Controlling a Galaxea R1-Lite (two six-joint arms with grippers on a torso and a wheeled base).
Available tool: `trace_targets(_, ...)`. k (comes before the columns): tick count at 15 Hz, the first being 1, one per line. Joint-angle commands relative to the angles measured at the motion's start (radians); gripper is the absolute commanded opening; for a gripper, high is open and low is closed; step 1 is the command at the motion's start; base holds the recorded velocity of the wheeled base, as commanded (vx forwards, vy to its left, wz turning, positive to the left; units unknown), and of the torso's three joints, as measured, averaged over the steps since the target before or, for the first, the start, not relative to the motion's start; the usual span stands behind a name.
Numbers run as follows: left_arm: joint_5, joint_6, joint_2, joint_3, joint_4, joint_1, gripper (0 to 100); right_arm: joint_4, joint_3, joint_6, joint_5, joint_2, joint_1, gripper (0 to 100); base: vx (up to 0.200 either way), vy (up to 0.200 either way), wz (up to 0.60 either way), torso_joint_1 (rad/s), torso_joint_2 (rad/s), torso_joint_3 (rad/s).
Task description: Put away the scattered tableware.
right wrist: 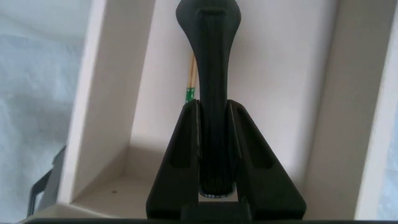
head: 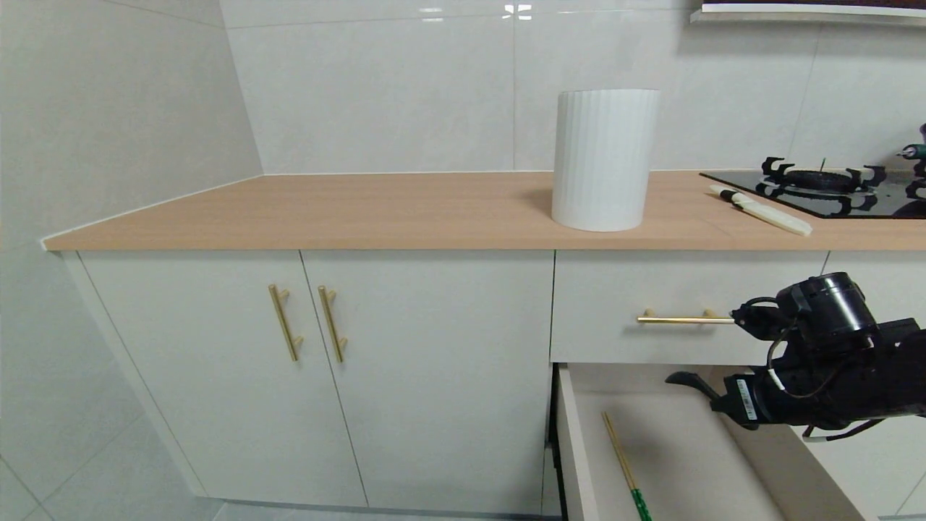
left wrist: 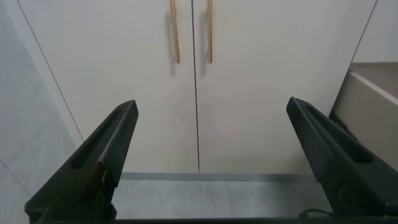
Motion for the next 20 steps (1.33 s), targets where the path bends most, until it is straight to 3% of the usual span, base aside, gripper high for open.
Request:
trace_targets(1, 0.0, 0.0, 0.0, 0.0, 0.0, 0.0, 100, -0.024, -0.006, 0.0, 0.0, 0.092, 0.001, 0, 0.0, 0.0, 0.0, 0.0, 0.0, 0.0)
trace_targets(5, 0.0, 0.0, 0.0, 0.0, 0.0, 0.0, 100, -0.139, -0.014, 0.008, -0.01, 0.294, 0.001, 0, 0.0, 0.0, 0.0, 0.0, 0.0, 0.0)
trace_targets(9, 0.0, 0.0, 0.0, 0.0, 0.0, 0.0, 100, -0.192, -0.026, 0.01, -0.082, 0.419, 0.001, 0, 0.0, 0.0, 0.0, 0.0, 0.0, 0.0)
trace_targets(13, 0.0, 0.0, 0.0, 0.0, 0.0, 0.0, 100, -0.191, -0.05, 0.002, -0.091, 0.505, 0.001, 0, 0.0, 0.0, 0.0, 0.0, 0.0, 0.0)
trace_targets(20, 0.0, 0.0, 0.0, 0.0, 0.0, 0.0, 100, -0.182, -0.07, 0.0, -0.218, 0.563, 0.038, 0, 0.0, 0.0, 0.0, 0.0, 0.0, 0.0)
